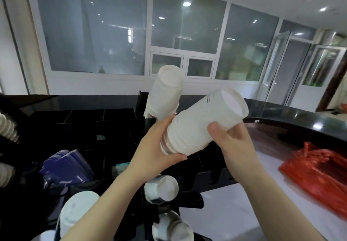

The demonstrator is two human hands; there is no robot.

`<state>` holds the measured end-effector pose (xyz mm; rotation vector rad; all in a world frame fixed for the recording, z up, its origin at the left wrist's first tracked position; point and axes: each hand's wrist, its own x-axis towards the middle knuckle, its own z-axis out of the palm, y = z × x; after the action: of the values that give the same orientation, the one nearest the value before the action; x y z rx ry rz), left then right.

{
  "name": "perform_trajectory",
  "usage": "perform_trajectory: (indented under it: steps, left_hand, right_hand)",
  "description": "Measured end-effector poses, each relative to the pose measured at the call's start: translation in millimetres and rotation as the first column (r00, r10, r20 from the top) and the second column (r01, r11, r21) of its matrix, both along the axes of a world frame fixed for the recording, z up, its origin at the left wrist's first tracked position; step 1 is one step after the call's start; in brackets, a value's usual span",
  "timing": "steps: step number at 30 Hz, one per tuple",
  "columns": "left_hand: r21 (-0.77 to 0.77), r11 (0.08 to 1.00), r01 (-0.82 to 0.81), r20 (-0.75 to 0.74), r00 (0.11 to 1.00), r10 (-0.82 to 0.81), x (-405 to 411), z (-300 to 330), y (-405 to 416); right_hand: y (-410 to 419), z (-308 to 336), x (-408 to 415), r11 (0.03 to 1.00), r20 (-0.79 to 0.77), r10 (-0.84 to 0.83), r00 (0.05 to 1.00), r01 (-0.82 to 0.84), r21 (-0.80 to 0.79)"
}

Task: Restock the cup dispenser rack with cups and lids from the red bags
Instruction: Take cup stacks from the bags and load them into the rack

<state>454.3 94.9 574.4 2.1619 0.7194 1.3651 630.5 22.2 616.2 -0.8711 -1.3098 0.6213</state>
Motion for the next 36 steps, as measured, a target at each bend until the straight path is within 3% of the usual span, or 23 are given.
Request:
perform_trajectory:
  steps: [10, 14, 20, 23, 26, 31, 33, 34, 36]
  left_hand:
    - [-0.071, 0.994, -0.079, -0.041, 0.996, 0.076, -25, -13, 25]
    - [-0.157, 0.971, -0.180, -0.081, 0.982, 0.169, -41, -28, 34]
    - [-0.195, 0.956, -0.220, -0.058, 0.975, 0.212, -56, -32, 29]
    - [-0.215, 0.948, -0.235, -0.054, 0.972, 0.229, -63, -33, 30]
    - [-0.223, 0.943, -0.246, -0.054, 0.969, 0.240, -68, -34, 31]
    - [-0.230, 0.942, -0.245, -0.054, 0.970, 0.239, -71, -34, 32]
    - [-0.229, 0.944, -0.238, -0.044, 0.971, 0.234, -70, -32, 33]
    - [-0.226, 0.946, -0.233, -0.031, 0.972, 0.232, -71, -31, 33]
    - [-0.215, 0.950, -0.225, -0.007, 0.973, 0.229, -71, -27, 37]
  right_hand:
    - [24, -3, -8, 0.984, 0.178, -0.176, 0.968, 0.170, 0.050]
    - [41, -18, -17, 0.982, 0.302, -0.180, 0.936, 0.190, -0.003]
    - [66, -33, -24, 0.969, 0.354, -0.153, 0.923, 0.210, -0.129]
    - [73, -42, -26, 0.967, 0.473, -0.126, 0.872, 0.214, -0.136]
    - [80, -53, -26, 0.956, 0.653, -0.057, 0.755, 0.230, -0.183]
    - [90, -56, -23, 0.950, 0.721, -0.021, 0.693, 0.240, -0.202]
    - [92, -48, -17, 0.950, 0.691, 0.064, 0.720, 0.168, -0.262]
    - [92, -43, -14, 0.946, 0.621, 0.072, 0.781, 0.143, -0.289]
    - [92, -29, -8, 0.953, 0.435, -0.038, 0.900, 0.164, -0.256]
